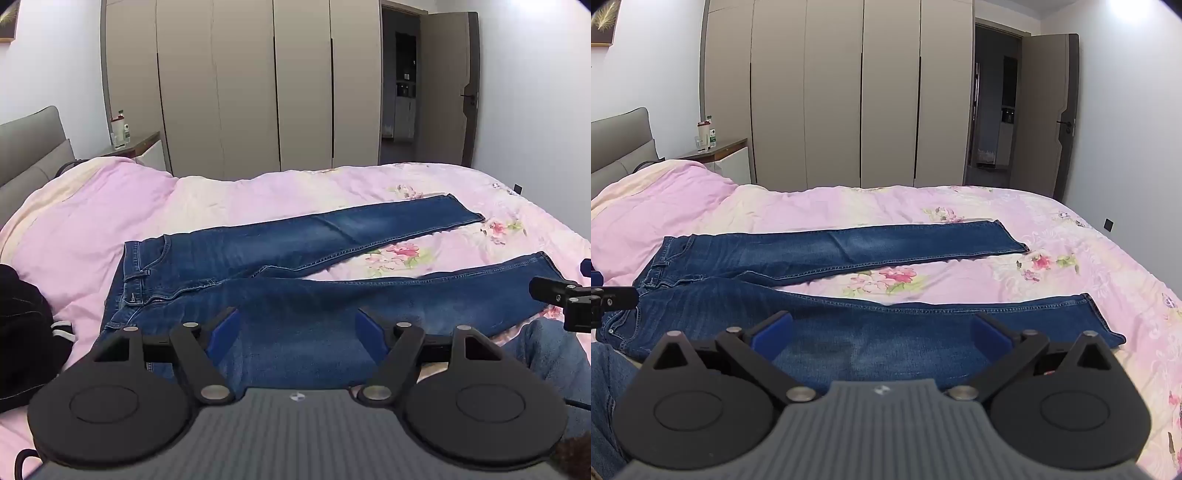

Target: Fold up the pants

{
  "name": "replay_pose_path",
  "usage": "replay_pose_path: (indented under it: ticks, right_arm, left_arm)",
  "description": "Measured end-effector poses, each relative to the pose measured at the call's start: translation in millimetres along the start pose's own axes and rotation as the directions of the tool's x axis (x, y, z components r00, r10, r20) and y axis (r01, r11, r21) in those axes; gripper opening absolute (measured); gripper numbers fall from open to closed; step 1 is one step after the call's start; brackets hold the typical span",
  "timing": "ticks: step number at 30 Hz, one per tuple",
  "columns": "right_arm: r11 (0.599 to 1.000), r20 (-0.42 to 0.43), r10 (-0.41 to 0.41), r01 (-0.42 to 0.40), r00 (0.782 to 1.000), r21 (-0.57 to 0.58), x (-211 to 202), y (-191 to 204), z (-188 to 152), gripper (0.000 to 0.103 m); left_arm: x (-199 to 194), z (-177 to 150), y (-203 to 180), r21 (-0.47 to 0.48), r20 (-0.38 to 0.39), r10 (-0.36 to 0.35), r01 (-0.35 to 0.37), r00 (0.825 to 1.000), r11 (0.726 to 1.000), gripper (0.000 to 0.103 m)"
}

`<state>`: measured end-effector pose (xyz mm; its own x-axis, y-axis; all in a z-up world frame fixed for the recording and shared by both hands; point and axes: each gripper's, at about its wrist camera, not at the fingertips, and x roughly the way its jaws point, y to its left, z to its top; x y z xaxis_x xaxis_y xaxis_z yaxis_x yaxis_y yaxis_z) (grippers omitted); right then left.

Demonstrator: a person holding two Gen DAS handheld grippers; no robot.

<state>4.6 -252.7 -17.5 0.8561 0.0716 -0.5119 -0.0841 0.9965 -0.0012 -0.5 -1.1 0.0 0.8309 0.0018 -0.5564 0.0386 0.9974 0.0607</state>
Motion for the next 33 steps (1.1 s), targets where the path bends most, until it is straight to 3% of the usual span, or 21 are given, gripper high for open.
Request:
replay_pose_path:
  ticks: [16,33]
  right_arm:
    - [1.000,0.004,-0.011,0.011,1.000,-0.012,-3.1,5.5,-0.2,0.098]
    - [0.999,-0.058,-0.042,0.040,0.997,-0.027,-6.0,8.0,6.6,0.098]
  left_arm:
    - [-2.1,-1.1,3.8,-0.016,-0.019,0.000,-0.001,1.000,1.000,0.084]
    - [-9.2,-0.4,5.5,-0.005,-0.073,0.013,-0.013,0.997,1.000,0.084]
